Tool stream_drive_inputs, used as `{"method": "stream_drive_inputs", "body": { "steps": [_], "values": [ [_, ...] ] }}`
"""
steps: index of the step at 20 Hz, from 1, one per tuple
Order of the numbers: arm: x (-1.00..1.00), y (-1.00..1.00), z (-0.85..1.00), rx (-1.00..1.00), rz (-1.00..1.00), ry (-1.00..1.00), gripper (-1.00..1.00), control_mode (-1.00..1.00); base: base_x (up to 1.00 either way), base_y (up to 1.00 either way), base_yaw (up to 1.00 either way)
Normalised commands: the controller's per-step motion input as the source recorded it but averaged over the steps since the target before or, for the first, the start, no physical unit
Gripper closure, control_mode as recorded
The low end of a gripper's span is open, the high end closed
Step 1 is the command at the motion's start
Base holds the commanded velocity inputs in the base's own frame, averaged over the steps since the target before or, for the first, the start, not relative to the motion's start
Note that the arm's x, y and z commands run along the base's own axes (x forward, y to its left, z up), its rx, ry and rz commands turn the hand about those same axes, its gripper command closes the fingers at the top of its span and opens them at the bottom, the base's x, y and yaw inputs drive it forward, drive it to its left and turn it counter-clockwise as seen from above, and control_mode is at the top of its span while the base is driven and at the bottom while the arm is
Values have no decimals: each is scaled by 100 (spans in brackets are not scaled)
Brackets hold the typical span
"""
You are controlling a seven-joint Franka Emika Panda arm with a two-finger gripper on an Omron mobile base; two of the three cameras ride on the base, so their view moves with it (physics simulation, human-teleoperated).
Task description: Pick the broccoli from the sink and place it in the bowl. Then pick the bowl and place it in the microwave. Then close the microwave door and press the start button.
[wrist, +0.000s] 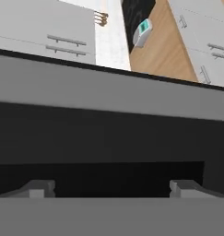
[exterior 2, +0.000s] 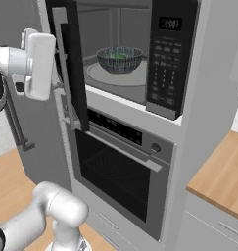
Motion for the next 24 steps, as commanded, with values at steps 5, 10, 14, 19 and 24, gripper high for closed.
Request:
{"method": "stream_drive_inputs", "body": {
  "steps": [5,10,14,19,24],
  "values": [
    [78,-62,-12,5,-2,-4,-100,-100,0,0,0],
    [85,-23,-7,5,0,-2,-100,-100,0,0,0],
    [85,-24,-5,7,0,0,-100,-100,0,0,0],
    [82,-30,-8,8,0,0,-100,-100,0,0,0],
    [86,-30,-30,6,1,0,-100,-100,0,0,0]
  ]
}}
